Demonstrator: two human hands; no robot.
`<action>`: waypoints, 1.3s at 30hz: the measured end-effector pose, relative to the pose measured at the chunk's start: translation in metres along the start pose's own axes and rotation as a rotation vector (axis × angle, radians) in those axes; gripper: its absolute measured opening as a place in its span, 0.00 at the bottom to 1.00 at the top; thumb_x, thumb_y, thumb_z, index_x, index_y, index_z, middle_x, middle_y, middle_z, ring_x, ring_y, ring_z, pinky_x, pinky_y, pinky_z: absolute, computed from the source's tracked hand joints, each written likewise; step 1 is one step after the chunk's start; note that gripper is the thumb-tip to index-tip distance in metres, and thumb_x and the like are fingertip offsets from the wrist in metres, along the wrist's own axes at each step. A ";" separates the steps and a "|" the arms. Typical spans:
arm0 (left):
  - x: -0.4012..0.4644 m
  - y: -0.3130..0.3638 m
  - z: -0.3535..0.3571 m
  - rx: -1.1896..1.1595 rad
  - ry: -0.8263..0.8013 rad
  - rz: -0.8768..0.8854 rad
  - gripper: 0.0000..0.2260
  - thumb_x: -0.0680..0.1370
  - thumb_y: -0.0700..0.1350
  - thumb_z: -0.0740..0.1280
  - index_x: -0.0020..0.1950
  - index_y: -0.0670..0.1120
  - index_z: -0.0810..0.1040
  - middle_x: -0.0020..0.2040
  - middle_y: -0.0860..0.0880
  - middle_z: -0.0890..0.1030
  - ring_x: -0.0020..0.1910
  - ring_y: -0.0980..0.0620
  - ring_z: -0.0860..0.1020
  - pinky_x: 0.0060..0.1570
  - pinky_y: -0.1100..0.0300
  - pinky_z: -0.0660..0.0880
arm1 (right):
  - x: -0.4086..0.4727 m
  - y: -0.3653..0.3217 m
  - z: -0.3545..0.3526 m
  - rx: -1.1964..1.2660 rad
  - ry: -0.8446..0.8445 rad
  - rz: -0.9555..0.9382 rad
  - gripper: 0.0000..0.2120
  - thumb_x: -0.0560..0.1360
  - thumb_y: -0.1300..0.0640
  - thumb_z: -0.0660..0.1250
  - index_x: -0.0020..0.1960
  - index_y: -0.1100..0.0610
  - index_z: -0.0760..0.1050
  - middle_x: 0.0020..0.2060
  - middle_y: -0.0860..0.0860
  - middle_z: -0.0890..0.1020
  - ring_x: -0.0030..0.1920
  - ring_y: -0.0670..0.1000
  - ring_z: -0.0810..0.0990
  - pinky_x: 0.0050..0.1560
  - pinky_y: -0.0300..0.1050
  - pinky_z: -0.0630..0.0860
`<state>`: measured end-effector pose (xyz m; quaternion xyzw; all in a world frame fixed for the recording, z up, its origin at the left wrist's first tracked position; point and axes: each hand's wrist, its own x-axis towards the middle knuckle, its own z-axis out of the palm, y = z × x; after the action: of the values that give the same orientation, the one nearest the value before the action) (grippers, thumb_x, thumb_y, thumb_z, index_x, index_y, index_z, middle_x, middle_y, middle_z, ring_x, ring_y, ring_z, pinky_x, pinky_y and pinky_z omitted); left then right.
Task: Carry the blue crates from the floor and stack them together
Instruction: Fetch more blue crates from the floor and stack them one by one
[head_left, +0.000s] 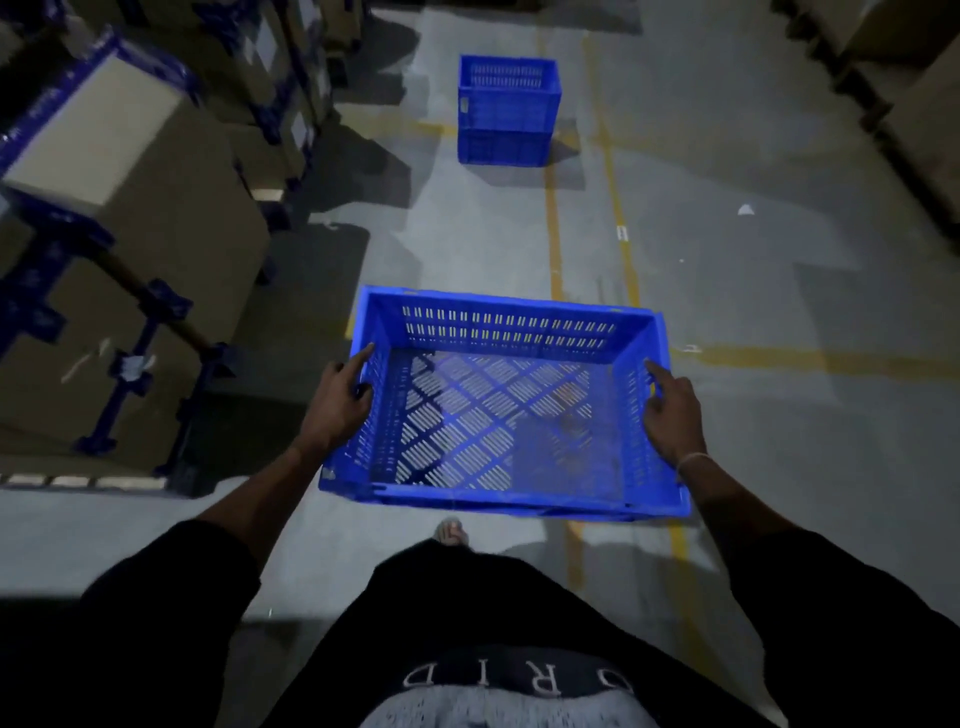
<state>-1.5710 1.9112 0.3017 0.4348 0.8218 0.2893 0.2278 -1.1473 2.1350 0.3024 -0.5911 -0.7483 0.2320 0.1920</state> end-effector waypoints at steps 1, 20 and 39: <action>0.026 0.005 -0.005 0.007 -0.015 0.003 0.28 0.81 0.46 0.65 0.80 0.61 0.61 0.62 0.46 0.70 0.53 0.48 0.78 0.55 0.55 0.73 | 0.022 -0.007 0.003 0.005 0.008 0.001 0.28 0.75 0.71 0.60 0.73 0.56 0.71 0.51 0.66 0.74 0.49 0.68 0.77 0.54 0.53 0.73; 0.486 0.090 0.004 0.137 0.035 0.084 0.29 0.80 0.44 0.66 0.79 0.57 0.63 0.57 0.42 0.75 0.56 0.42 0.77 0.56 0.50 0.74 | 0.471 -0.054 0.064 -0.005 0.030 0.008 0.24 0.74 0.70 0.63 0.69 0.58 0.75 0.46 0.64 0.73 0.44 0.66 0.77 0.52 0.50 0.69; 0.886 0.176 0.012 0.080 0.078 0.023 0.26 0.81 0.47 0.64 0.79 0.59 0.63 0.55 0.47 0.71 0.44 0.49 0.77 0.49 0.52 0.76 | 0.896 -0.110 0.097 -0.040 -0.024 -0.067 0.24 0.74 0.70 0.64 0.68 0.60 0.75 0.47 0.64 0.73 0.45 0.64 0.76 0.51 0.49 0.69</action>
<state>-1.9194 2.7442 0.3026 0.4413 0.8360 0.2753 0.1749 -1.4933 2.9748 0.2977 -0.5665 -0.7745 0.2174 0.1786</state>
